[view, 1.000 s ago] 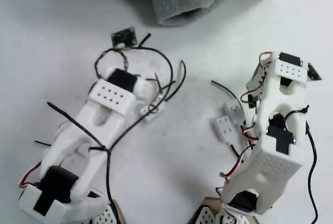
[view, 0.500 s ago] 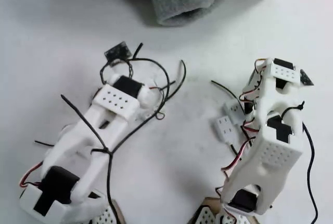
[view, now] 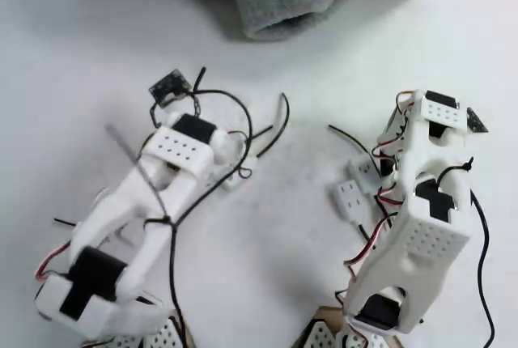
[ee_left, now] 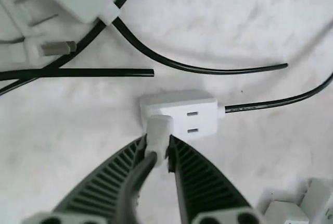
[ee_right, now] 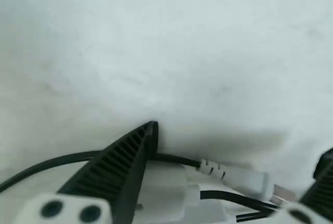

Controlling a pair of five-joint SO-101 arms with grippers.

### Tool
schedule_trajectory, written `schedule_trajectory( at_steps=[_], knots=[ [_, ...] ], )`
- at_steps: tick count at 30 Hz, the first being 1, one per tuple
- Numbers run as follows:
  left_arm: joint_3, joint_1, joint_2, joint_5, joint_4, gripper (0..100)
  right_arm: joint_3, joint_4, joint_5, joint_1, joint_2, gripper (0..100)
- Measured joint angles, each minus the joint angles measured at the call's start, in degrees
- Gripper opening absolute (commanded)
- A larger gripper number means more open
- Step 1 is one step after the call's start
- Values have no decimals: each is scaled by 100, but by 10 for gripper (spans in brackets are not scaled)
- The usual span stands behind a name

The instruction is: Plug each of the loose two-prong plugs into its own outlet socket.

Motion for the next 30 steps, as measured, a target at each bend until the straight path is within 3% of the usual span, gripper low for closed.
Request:
schedule_trajectory(
  at_steps=[22,26,30],
  knots=[
    [-211,114,607,-53,44,23,0,-44,0,0,0,448],
    [-211,237,607,-809,88,22,0,-44,0,0,0,448],
    [-308,246,615,-2189,193,24,0,-44,0,0,0,448]
  ],
)
